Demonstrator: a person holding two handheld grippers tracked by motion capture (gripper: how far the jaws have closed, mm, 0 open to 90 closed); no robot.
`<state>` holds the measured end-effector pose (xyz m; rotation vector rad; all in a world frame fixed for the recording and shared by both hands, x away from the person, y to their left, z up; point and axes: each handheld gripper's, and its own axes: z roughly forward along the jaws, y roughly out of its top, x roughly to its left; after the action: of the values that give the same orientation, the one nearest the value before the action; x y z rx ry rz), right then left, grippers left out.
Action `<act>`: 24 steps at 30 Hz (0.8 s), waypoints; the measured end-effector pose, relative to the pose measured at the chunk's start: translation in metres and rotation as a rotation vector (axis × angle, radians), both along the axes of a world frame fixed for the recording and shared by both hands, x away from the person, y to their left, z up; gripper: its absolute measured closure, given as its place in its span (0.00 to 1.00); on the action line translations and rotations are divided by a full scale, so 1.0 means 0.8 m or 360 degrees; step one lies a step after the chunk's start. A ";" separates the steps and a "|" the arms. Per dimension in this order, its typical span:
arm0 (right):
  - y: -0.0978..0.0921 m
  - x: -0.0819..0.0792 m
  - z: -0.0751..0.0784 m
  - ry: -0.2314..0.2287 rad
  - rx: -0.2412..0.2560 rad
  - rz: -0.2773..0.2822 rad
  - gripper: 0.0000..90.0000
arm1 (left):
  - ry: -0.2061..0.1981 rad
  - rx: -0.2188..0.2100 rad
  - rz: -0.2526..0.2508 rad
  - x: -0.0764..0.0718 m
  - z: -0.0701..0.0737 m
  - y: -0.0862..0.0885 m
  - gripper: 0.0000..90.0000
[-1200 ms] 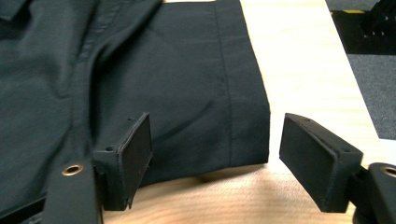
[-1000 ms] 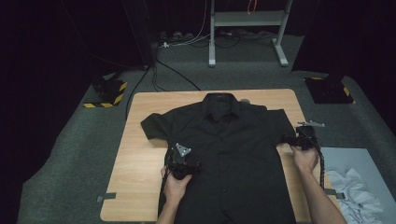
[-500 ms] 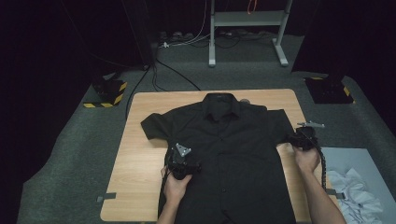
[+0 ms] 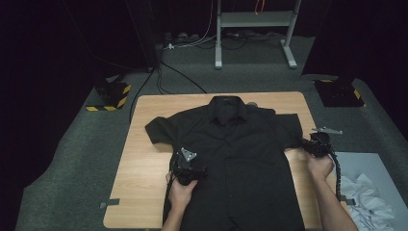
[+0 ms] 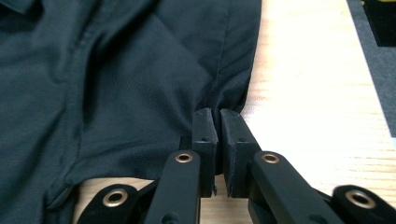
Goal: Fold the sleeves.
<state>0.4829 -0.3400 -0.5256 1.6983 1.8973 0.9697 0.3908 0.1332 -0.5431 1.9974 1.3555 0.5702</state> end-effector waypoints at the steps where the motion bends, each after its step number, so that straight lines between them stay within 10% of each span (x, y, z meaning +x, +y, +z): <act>1: -0.001 -0.002 0.003 -0.0017 0.0003 0.0008 0.95 | 0.0000 0.0000 0.0000 0.000 0.000 0.000 0.05; 24: 0.020 -0.024 0.059 -0.0304 0.0021 0.0143 0.95 | -0.0002 -0.0001 0.0006 0.000 0.000 0.000 0.06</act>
<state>0.4633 -0.3242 -0.4782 1.4800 1.8581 1.1380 0.3907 0.1335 -0.5431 1.9945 1.3588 0.5725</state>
